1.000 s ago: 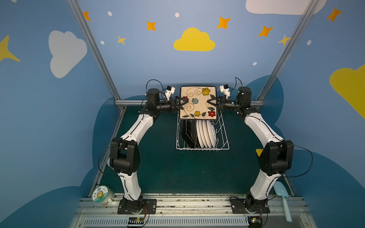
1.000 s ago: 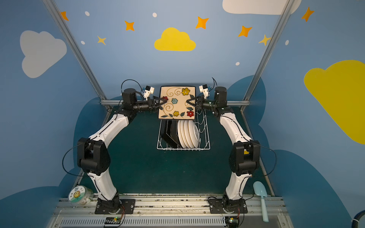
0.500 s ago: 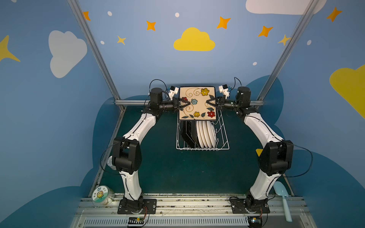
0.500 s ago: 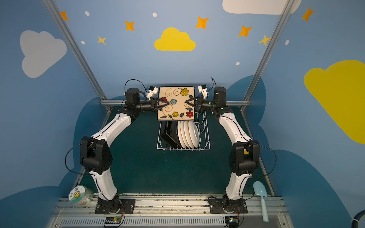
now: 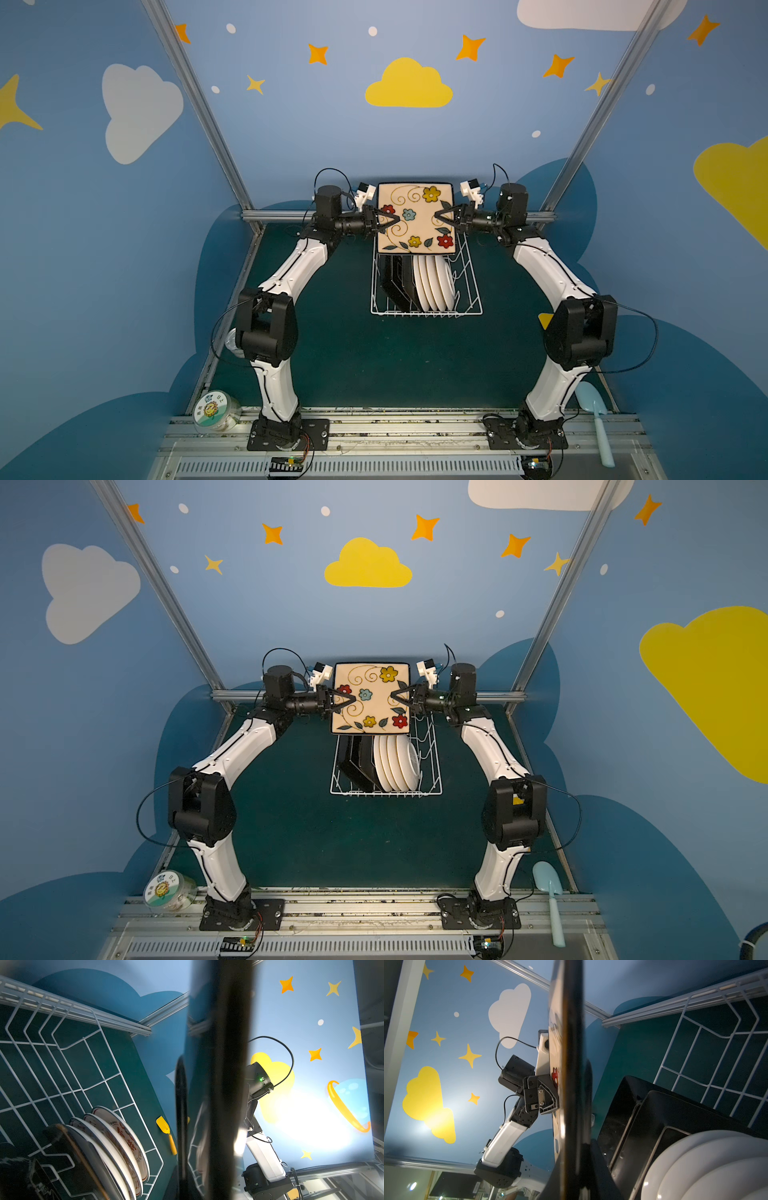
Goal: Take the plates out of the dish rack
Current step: 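Lower the flowered plate beside the rack with the left gripper while the right draws back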
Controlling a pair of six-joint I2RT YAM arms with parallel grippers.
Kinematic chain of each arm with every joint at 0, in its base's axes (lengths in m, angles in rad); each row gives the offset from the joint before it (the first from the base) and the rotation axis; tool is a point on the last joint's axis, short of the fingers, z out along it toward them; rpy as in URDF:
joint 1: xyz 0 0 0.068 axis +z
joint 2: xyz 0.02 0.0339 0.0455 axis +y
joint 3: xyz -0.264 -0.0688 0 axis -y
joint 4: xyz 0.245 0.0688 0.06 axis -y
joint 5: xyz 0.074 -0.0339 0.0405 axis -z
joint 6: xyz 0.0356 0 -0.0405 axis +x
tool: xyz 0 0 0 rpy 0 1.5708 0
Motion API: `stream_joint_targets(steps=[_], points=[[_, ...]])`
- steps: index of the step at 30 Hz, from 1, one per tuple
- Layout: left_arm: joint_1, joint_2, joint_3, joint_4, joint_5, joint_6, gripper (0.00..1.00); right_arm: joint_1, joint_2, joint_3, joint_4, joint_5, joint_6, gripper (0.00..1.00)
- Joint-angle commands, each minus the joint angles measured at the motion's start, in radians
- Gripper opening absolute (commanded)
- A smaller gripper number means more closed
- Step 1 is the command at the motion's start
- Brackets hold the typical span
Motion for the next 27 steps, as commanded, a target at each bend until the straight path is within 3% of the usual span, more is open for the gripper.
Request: stream_joint_targets(steps=[1, 3, 8, 11, 18, 27], points=[[0.004, -0.018, -0.002, 0.023, -0.021, 0.010, 0.03, -0.004, -0.069, 0.011, 0.021, 0.017, -0.041, 0.40], [0.007, -0.023, -0.003, 0.036, -0.018, 0.001, 0.03, -0.008, -0.081, 0.014, -0.020, 0.042, -0.071, 0.56], [0.012, -0.035, 0.001, 0.054, -0.016, -0.010, 0.03, -0.016, -0.099, 0.028, -0.129, 0.084, -0.139, 0.82], [0.024, -0.045, 0.006, 0.059, -0.014, -0.017, 0.03, -0.020, -0.114, 0.033, -0.226, 0.141, -0.223, 0.91], [0.080, -0.068, 0.045, -0.012, 0.013, 0.021, 0.03, 0.004, -0.191, 0.036, -0.525, 0.351, -0.564, 0.92], [0.212, -0.098, 0.242, -0.464, -0.019, 0.316, 0.03, 0.098, -0.311, -0.060, -0.586, 0.593, -0.831, 0.93]])
